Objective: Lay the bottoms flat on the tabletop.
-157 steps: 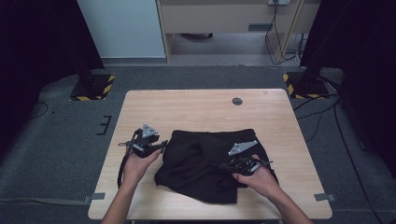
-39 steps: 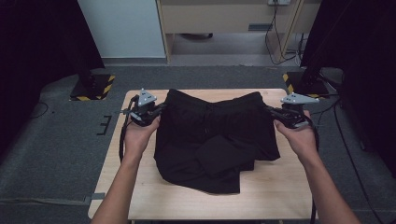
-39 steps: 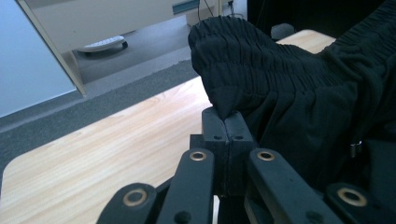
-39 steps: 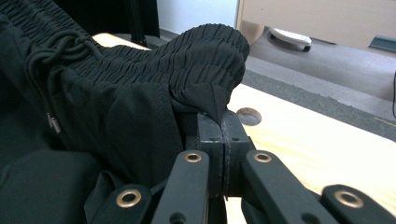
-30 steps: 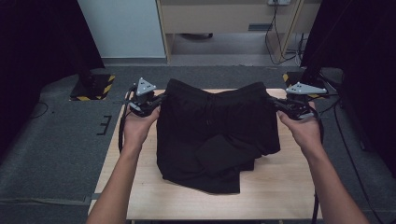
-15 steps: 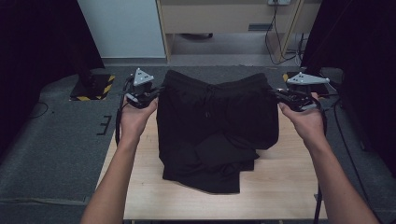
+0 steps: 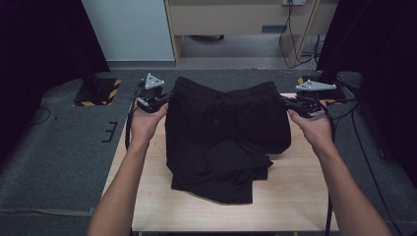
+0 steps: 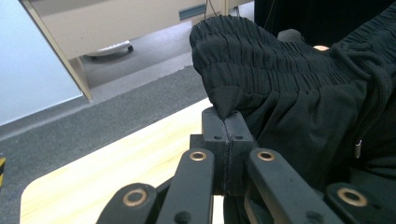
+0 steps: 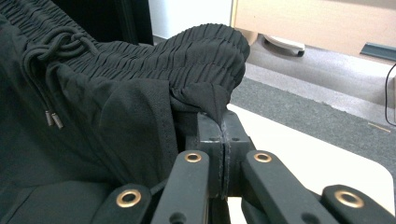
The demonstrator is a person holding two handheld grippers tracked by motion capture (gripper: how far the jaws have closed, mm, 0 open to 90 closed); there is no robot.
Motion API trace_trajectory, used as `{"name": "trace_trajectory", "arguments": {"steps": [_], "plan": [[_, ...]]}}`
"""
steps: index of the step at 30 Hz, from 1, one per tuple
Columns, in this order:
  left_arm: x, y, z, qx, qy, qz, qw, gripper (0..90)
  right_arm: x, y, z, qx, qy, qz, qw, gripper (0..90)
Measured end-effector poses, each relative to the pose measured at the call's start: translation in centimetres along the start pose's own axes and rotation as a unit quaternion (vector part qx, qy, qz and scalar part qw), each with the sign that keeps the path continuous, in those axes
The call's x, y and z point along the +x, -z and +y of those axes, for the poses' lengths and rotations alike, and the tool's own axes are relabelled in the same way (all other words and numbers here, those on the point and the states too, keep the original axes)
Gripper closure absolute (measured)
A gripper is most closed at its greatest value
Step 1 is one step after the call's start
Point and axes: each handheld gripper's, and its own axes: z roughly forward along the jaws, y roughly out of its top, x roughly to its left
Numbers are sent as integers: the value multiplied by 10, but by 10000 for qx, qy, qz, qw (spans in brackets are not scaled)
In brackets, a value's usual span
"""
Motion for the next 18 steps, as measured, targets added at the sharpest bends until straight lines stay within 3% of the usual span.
{"name": "trace_trajectory", "arguments": {"steps": [9,18], "plan": [[12,-26,4,175,70,69,9998,899,-13,-25,4,101,-88,-16,9999,894],[23,-56,-5,505,82,101,9986,899,-23,-57,-6,337,-155,-53,9993,894]]}}
